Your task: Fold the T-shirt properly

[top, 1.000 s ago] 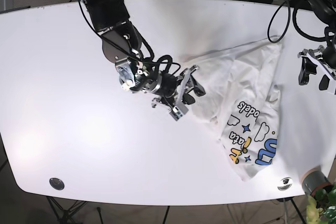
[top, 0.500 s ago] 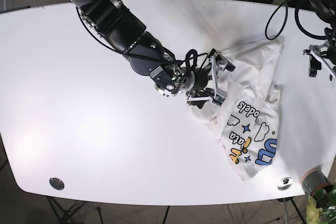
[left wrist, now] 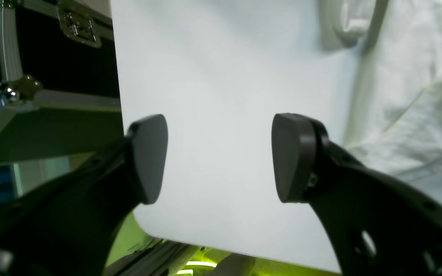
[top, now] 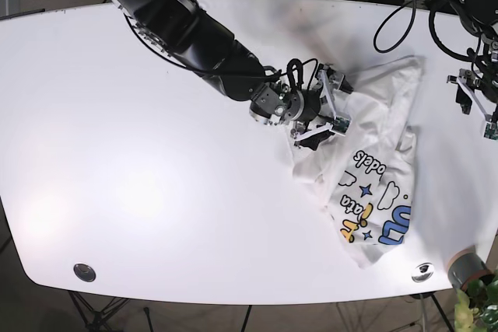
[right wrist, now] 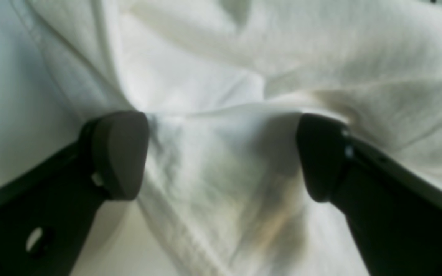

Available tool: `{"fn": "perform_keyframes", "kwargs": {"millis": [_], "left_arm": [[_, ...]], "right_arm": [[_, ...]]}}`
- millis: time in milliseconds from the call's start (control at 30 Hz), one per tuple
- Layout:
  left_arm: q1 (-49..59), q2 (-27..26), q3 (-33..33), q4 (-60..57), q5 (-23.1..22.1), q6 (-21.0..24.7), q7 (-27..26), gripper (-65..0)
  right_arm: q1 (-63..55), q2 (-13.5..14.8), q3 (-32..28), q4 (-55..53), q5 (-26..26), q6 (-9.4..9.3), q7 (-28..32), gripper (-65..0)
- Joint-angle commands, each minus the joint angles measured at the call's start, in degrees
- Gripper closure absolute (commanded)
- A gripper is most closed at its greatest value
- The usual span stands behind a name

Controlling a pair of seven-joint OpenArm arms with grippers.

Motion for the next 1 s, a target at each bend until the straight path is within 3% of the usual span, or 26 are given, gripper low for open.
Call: {"fn": "perform_keyframes", "kwargs": {"millis": [0, 167, 233, 333, 567, 733, 833, 967], "left_arm": [[-0.4, -1.2, -0.5, 0.8, 0.8, 0.2, -0.6, -39.7], [-0.4, -0.6, -0.5, 0.7, 0.8, 0.2, -0.7, -39.7], [-0.4, -0.6, -0.6, 0.7, 0.8, 0.2, -0.7, -39.7], [-0.5, -0.5, -0.3, 0.7, 0.6, 0.2, -0.7, -39.7], [-0.8, -0.4, -0.2, 0.7, 0.5, 0.2, -0.7, -39.7], [-1.9, 1.4, 2.4, 0.8, 0.4, 0.2, -0.6, -39.7], [-2.2, 3.0, 3.6, 0.8, 0.4, 0.2, -0.6, -39.7], [-2.2, 4.8, 6.4, 0.8, 0.4, 0.2, -0.6, -39.7]], "right_arm": [[-0.5, -0.3, -0.1, -0.2, -2.8, 0.85, -0.2, -47.6], [-0.8, -0.2, 2.1, -0.2, -3.7, 0.93, 0.5, -10.8], [-1.7, 0.1, 3.7, 0.2, -4.2, 0.93, 0.5, -0.8], [-2.8, 1.6, 7.1, 2.6, -3.8, 1.11, 0.5, -4.8], [-9.7, 8.1, 17.4, 16.4, -3.6, 1.46, 0.3, -2.2], [-15.0, 12.6, 24.1, 24.7, -3.6, 1.73, -4.1, -2.2], [-19.4, 15.1, 28.4, 30.9, -3.6, 3.92, -5.8, -2.2], [-24.4, 16.5, 35.3, 36.9, -3.6, 6.12, -7.8, -2.2]]}}
